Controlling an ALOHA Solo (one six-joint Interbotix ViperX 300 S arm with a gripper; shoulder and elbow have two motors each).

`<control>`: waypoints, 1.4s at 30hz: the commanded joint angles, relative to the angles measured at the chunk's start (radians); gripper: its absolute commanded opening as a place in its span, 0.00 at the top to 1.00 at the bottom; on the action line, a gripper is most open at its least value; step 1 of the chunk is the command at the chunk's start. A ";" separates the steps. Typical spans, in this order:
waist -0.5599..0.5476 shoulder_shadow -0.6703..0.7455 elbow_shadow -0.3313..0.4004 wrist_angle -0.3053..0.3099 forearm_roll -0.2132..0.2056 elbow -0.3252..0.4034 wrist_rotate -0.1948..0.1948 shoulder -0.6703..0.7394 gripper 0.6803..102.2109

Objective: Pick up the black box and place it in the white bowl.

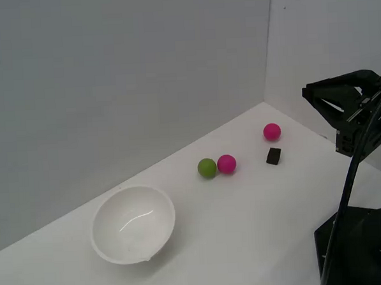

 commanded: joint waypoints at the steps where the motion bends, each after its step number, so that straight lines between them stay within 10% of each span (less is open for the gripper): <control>1: -0.067 0.064 -0.009 0.037 -0.009 -0.005 0.003 0.064 0.98; 25: -0.072 0.051 -0.048 0.071 -0.003 -0.046 0.003 0.051 0.98; 42: -0.078 -0.212 -0.098 0.094 0.011 -0.095 0.003 -0.206 0.98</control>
